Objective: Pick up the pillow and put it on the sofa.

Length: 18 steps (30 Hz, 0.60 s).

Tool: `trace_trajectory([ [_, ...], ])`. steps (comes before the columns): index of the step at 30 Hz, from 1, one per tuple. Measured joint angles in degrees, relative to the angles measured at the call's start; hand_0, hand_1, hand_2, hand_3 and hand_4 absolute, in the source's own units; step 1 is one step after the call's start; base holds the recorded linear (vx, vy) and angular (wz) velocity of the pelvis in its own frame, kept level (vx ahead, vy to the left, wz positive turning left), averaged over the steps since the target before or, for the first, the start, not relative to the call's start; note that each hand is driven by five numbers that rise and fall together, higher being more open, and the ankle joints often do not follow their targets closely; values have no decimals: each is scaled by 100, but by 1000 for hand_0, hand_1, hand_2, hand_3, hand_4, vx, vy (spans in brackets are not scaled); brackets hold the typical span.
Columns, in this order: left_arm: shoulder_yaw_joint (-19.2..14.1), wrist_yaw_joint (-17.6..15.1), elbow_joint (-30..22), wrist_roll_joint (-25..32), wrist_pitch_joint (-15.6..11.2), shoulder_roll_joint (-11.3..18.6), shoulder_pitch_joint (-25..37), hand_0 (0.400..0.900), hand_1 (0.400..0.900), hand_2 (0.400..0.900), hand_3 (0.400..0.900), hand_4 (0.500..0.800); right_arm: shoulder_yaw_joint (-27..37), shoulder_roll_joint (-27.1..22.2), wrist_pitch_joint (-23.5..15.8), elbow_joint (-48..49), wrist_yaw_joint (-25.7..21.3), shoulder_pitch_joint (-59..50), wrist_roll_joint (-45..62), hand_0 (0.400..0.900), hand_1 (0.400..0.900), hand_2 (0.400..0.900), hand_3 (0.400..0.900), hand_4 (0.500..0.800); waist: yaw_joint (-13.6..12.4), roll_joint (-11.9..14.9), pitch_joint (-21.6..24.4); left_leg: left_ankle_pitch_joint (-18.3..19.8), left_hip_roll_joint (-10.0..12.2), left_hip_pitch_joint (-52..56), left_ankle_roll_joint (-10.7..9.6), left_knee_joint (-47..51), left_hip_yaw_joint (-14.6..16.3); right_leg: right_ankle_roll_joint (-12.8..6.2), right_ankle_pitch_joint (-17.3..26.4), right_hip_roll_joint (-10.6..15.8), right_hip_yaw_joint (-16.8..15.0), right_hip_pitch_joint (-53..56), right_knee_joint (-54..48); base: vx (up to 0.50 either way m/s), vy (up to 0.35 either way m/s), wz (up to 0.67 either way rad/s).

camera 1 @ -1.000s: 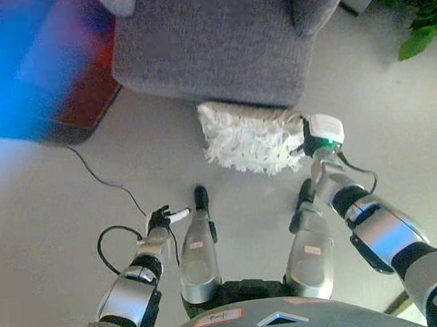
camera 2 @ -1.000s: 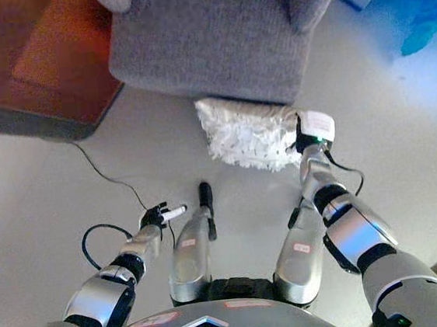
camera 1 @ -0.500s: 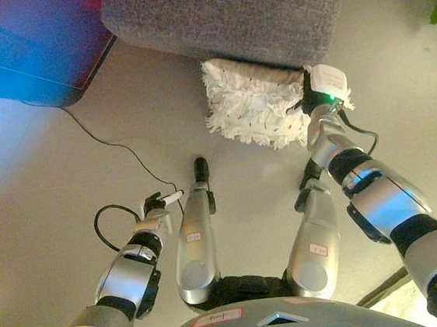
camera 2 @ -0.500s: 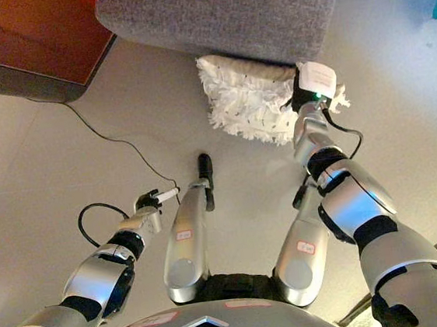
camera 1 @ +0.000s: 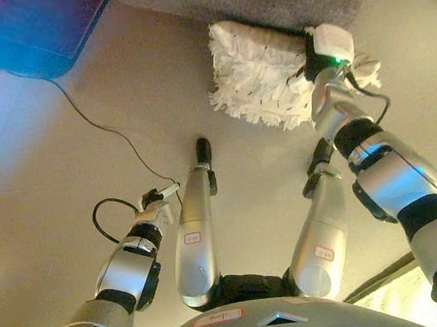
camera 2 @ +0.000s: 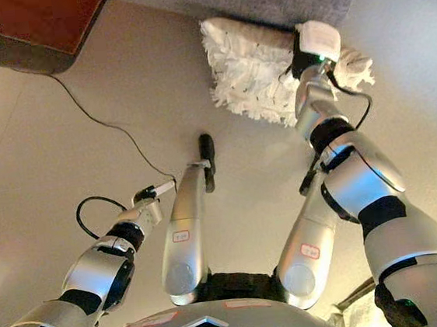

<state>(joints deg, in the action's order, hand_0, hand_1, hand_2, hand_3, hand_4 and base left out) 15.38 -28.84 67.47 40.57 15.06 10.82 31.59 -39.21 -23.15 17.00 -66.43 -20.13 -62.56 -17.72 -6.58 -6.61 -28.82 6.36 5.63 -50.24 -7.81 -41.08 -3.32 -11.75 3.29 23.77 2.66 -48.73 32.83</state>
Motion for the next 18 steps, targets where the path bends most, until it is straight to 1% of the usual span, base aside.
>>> trace_trajectory([
  [3,-107,-9,2,78,9,36,-17,900,900,900,900,800,-110,-51,4,-15,128,-142,31,900,900,900,900,800,-16,-9,-7,138,14,-345,-21,-436,-109,-28,-173,3,-56,-324,445,-18,9,0],
  [5,-109,-8,-1,84,-4,50,-23,900,900,900,900,800,-110,-53,8,-15,181,-161,46,900,900,900,900,800,-14,-9,-7,216,18,-506,-26,-692,-154,-34,-265,0,-113,-495,716,-55,26,1],
  [8,-116,-11,-94,127,-42,70,-29,900,900,900,900,800,-174,-66,33,-13,299,-342,54,900,900,900,900,800,-7,-9,-8,329,22,-854,-24,-1135,-165,-67,-389,-10,-325,-933,1212,-59,17,8],
  [11,-117,-17,-234,321,-151,121,-2,900,900,900,900,800,-334,-182,42,-12,506,-602,85,900,900,900,900,800,5,-21,-13,417,14,-1334,-78,-1614,-278,-18,-546,-22,-464,-1477,1819,-56,-16,13],
  [14,-117,-6,-283,383,-171,189,35,900,900,900,900,800,-361,-286,34,-24,804,-938,202,900,900,900,900,800,0,-23,-15,447,4,-1790,-124,-1976,-407,34,-675,-46,-562,-1997,2347,-59,-49,9],
  [18,-117,48,-277,440,-235,284,26,900,900,900,900,800,-429,-374,-33,-41,1124,-1238,394,900,900,900,900,800,-15,-23,-15,451,5,-2101,-132,-2124,-546,105,-720,-115,-608,-2364,2662,-37,-45,4],
])
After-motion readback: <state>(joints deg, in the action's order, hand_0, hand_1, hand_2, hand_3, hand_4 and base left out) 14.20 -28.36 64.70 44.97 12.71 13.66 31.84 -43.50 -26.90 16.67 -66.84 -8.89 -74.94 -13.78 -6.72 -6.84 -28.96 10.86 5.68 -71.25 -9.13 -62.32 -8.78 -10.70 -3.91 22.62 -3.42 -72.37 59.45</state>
